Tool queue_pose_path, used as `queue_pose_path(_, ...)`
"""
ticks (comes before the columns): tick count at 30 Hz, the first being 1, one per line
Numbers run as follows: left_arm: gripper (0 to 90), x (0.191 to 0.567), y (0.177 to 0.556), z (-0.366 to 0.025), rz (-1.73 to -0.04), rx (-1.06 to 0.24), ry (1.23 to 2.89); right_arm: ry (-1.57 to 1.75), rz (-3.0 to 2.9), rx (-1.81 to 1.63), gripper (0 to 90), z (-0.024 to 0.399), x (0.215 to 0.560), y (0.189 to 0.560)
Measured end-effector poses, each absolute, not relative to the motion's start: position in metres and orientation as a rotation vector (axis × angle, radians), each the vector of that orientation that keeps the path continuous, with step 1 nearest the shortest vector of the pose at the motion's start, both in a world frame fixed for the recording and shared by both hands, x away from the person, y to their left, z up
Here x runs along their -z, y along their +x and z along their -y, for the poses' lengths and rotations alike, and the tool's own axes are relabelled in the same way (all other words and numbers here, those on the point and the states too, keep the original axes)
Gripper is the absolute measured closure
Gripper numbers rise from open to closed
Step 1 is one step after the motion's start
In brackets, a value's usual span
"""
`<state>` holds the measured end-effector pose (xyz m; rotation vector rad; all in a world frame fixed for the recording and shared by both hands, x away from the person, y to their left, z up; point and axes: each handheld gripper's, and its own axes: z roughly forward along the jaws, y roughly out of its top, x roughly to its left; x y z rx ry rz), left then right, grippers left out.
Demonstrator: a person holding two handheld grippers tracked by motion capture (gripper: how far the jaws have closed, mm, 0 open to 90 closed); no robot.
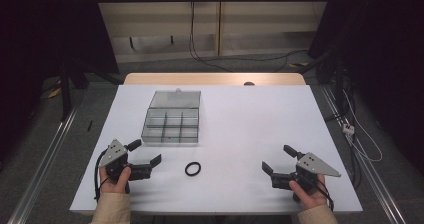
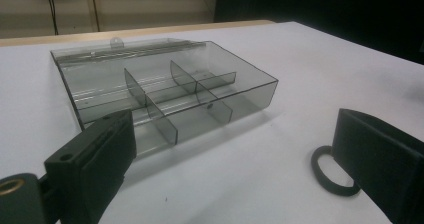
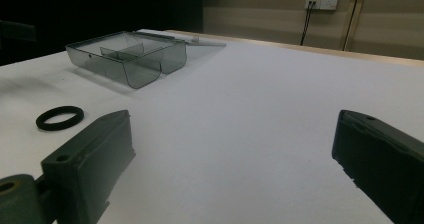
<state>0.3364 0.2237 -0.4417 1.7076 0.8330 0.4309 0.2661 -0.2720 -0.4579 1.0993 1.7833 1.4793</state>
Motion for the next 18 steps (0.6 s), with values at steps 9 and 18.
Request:
queue_pose_path(9, 4.2, 0.439, 0.338, -0.217, -0.822, -0.407, 1.693, 1.098, -1.779, -1.48, 2.8, 0.272, 0.458, 0.266)
queue_pose_path(18, 4.3, 0.438, 0.341, -0.209, -0.803, -0.397, 1.706, 1.095, -1.782, -1.48, 2.8, 0.271, 0.458, 0.267)
